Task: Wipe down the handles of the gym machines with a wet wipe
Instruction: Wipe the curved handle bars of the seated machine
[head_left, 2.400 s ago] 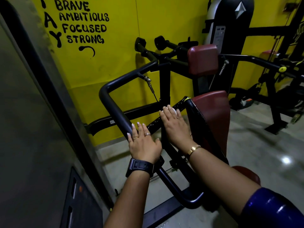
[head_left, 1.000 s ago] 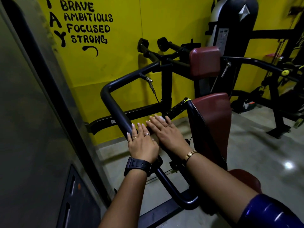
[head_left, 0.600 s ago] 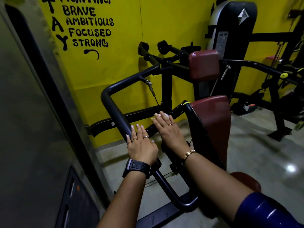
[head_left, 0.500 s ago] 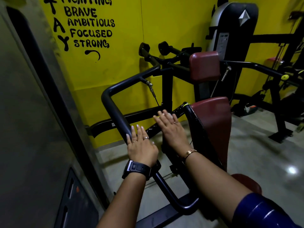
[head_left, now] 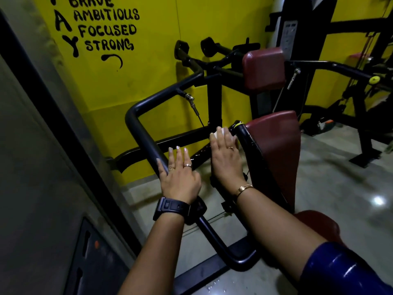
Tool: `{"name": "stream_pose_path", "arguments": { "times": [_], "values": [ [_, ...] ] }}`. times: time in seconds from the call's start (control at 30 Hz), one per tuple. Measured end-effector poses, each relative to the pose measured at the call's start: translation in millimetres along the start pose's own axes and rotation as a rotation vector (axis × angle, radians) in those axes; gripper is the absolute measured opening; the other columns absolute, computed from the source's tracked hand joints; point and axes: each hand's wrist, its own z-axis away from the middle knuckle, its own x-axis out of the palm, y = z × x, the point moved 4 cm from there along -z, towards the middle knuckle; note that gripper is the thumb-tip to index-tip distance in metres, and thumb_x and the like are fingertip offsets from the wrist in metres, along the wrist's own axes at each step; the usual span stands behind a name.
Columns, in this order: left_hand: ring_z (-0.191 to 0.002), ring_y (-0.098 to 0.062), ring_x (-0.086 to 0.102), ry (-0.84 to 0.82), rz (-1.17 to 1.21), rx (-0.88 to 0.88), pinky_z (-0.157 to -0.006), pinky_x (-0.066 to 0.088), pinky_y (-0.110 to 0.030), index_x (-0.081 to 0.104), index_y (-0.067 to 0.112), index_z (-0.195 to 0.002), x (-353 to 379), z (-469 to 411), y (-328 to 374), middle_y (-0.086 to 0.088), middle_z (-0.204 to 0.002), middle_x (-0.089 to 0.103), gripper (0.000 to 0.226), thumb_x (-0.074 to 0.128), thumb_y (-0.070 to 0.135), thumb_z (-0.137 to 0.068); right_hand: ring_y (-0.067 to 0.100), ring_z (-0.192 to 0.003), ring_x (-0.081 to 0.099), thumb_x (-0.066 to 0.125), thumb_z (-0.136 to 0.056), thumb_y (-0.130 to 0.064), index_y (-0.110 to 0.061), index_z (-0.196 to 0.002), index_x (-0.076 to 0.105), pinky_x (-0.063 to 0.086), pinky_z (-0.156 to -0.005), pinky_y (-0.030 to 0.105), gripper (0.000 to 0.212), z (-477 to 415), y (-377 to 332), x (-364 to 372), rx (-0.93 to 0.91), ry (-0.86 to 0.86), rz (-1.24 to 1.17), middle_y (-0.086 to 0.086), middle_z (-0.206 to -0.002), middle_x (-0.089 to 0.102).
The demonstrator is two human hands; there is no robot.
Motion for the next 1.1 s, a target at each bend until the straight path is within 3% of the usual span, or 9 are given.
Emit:
{"name": "stream_pose_path", "arguments": {
  "times": [0.1, 0.3, 0.4, 0.5, 0.67, 0.77, 0.87, 0.93, 1.1],
  "values": [
    [-0.147, -0.015, -0.023, -0.026, 0.017, 0.059, -0.109, -0.023, -0.055, -0.006, 0.022, -0.156, -0.3, -16.4, -3.2, 0.004, -0.162, -0.015, 0.065, 0.026, 0.039, -0.102, 0.036, -0.147, 0.0, 0.061, -0.085, -0.007, -0.008, -0.153, 0.004, 0.024, -0.115, 0.037, 0.089, 4.8, 1.2, -1.1, 0.078, 0.0, -0.107, 0.015, -0.153, -0.004],
    [-0.143, -0.009, -0.027, -0.043, -0.006, 0.201, -0.115, -0.017, -0.05, -0.015, 0.027, -0.152, 7.9, -32.9, -6.3, 0.012, -0.158, -0.02, 0.071, 0.0, 0.057, -0.089, 0.034, -0.148, 0.0, 0.049, -0.096, -0.027, -0.007, -0.15, -0.011, 0.014, -0.119, 0.045, 0.084, 15.1, -26.5, 11.0, -0.039, 0.002, -0.03, 0.018, -0.16, 0.008],
    [-0.138, -0.009, -0.031, -0.028, 0.003, 0.213, -0.116, -0.016, -0.046, -0.026, 0.028, -0.142, 9.1, -32.9, -7.8, 0.012, -0.154, -0.024, 0.08, -0.018, 0.057, -0.067, 0.035, -0.146, -0.011, 0.037, -0.099, -0.021, -0.002, -0.151, -0.006, 0.007, -0.119, 0.044, 0.07, 3.7, -11.3, 5.9, 0.054, -0.019, 0.005, 0.022, -0.158, -0.01],
    [-0.138, -0.009, -0.032, -0.003, 0.007, 0.208, -0.117, -0.015, -0.046, -0.028, 0.029, -0.14, 11.1, -32.0, -9.1, 0.012, -0.15, -0.026, 0.078, -0.02, 0.056, -0.067, 0.034, -0.147, -0.006, 0.037, -0.098, -0.009, 0.001, -0.15, -0.01, 0.023, -0.115, 0.034, 0.071, 2.5, 3.6, -1.2, 0.17, -0.027, -0.078, 0.025, -0.156, -0.016],
    [-0.14, -0.009, -0.031, 0.022, 0.056, 0.176, -0.117, -0.014, -0.046, -0.018, 0.027, -0.151, 11.6, -31.6, -12.5, 0.013, -0.15, -0.026, 0.088, -0.019, 0.056, -0.068, 0.038, -0.141, -0.025, 0.028, -0.099, -0.013, 0.003, -0.146, -0.02, 0.004, -0.121, 0.044, 0.069, -4.0, -5.8, -2.5, 0.133, -0.118, -0.033, 0.027, -0.149, -0.031],
    [-0.141, -0.01, -0.029, 0.022, 0.067, 0.173, -0.118, -0.012, -0.047, -0.016, 0.027, -0.153, 11.1, -31.5, -11.8, 0.012, -0.153, -0.024, 0.09, -0.019, 0.055, -0.067, 0.032, -0.148, 0.008, 0.04, -0.1, -0.011, 0.005, -0.148, -0.014, 0.034, -0.11, 0.032, 0.074, -18.4, 2.4, -8.0, 0.257, -0.096, -0.091, 0.027, -0.152, -0.026],
    [-0.142, -0.011, -0.029, 0.019, 0.072, 0.164, -0.118, -0.012, -0.047, -0.017, 0.027, -0.153, 11.0, -31.1, -11.5, 0.009, -0.159, -0.02, 0.09, -0.02, 0.054, -0.067, 0.029, -0.142, 0.027, 0.052, -0.095, -0.016, 0.006, -0.147, -0.014, 0.038, -0.105, 0.028, 0.087, -11.9, 4.3, -9.5, 0.373, -0.099, -0.155, 0.025, -0.158, -0.009],
    [-0.141, -0.01, -0.029, 0.018, 0.082, 0.16, -0.118, -0.011, -0.047, -0.016, 0.027, -0.153, 10.7, -32.4, -12.1, 0.009, -0.16, -0.018, 0.091, -0.02, 0.054, -0.066, 0.034, -0.146, 0.018, 0.055, -0.094, -0.019, 0.007, -0.147, -0.012, 0.03, -0.112, 0.033, 0.089, 1.4, -6.0, -5.2, 0.377, -0.104, -0.2, 0.027, -0.157, -0.004],
    [-0.137, -0.007, -0.031, 0.025, 0.1, 0.19, -0.118, -0.009, -0.044, -0.013, 0.029, -0.153, 10.0, -31.8, -12.5, 0.01, -0.159, -0.019, 0.085, -0.013, 0.049, -0.07, 0.036, -0.142, -0.026, 0.038, -0.099, -0.014, 0.003, -0.138, -0.029, -0.001, -0.121, 0.039, 0.079, 2.8, -18.1, 0.5, 0.229, -0.145, -0.213, 0.025, -0.15, -0.032]
  ]
}}
